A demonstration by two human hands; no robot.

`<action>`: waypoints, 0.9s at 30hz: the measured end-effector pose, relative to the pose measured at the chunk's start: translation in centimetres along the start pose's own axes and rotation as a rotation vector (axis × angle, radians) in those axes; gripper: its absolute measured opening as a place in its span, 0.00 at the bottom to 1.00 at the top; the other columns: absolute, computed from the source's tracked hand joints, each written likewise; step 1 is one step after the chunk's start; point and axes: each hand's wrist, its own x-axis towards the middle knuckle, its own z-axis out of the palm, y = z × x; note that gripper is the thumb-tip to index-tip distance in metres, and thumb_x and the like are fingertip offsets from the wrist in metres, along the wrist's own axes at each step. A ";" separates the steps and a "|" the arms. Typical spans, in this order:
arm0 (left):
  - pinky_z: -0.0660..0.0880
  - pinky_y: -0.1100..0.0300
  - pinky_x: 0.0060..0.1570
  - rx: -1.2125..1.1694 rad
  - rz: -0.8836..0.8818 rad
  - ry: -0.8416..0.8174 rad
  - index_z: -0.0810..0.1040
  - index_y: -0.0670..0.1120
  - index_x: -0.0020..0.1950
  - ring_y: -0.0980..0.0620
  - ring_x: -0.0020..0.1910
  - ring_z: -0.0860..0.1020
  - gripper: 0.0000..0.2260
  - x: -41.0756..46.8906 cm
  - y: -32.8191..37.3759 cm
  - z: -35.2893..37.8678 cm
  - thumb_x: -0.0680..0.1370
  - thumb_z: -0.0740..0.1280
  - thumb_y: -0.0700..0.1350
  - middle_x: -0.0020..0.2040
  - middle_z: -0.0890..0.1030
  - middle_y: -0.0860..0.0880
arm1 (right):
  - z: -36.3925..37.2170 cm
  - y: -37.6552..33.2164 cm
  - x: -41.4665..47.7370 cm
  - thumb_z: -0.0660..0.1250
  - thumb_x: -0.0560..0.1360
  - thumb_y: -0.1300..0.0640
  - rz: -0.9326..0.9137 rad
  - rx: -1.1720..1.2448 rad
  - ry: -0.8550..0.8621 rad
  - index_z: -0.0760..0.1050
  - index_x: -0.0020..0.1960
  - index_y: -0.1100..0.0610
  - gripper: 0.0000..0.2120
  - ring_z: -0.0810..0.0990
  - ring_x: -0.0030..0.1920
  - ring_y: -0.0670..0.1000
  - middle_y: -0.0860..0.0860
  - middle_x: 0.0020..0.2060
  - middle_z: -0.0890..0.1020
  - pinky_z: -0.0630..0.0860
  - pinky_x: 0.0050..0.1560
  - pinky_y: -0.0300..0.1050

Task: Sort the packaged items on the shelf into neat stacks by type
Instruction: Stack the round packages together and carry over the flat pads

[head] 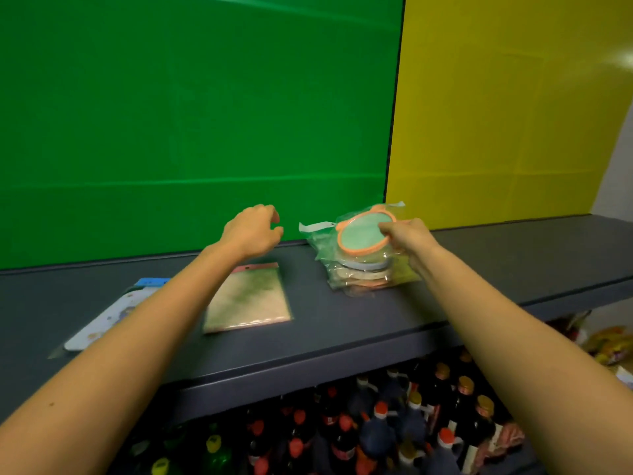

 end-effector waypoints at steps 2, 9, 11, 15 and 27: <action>0.71 0.50 0.62 0.009 -0.033 0.005 0.73 0.41 0.64 0.41 0.65 0.73 0.17 0.2 1.1 0.2 0.78 0.61 0.47 0.66 0.75 0.41 | 0.1 0.6 1.3 0.70 0.70 0.55 0.002 -0.073 -0.007 0.76 0.40 0.59 0.07 0.76 0.42 0.54 0.58 0.42 0.80 0.71 0.43 0.45; 0.71 0.49 0.62 0.024 -0.128 0.032 0.73 0.41 0.64 0.42 0.64 0.73 0.17 0.3 4.8 2.1 0.78 0.61 0.47 0.66 0.75 0.42 | 0.0 2.6 3.4 0.67 0.66 0.43 -0.058 -0.376 -0.080 0.79 0.55 0.60 0.25 0.77 0.58 0.60 0.58 0.55 0.81 0.75 0.59 0.53; 0.71 0.50 0.62 0.038 -0.160 0.031 0.73 0.41 0.64 0.42 0.64 0.73 0.17 0.1 5.5 2.6 0.78 0.61 0.47 0.66 0.75 0.42 | -0.1 2.9 3.9 0.66 0.66 0.41 -0.074 -0.442 -0.151 0.80 0.54 0.59 0.26 0.77 0.58 0.61 0.58 0.55 0.81 0.74 0.57 0.52; 0.71 0.50 0.60 0.059 -0.220 0.024 0.73 0.41 0.63 0.41 0.63 0.73 0.17 -0.3 6.6 3.4 0.77 0.61 0.46 0.65 0.75 0.41 | -0.8 3.1 4.6 0.65 0.68 0.40 -0.114 -0.492 -0.224 0.78 0.56 0.59 0.26 0.76 0.60 0.60 0.58 0.57 0.80 0.73 0.52 0.50; 0.72 0.50 0.59 0.150 -0.346 0.026 0.72 0.40 0.63 0.41 0.61 0.74 0.16 -3.4 6.5 2.8 0.78 0.60 0.47 0.63 0.76 0.41 | -1.1 0.1 3.4 0.63 0.73 0.41 -0.436 -0.700 -0.308 0.63 0.72 0.60 0.34 0.64 0.71 0.60 0.58 0.71 0.67 0.65 0.68 0.52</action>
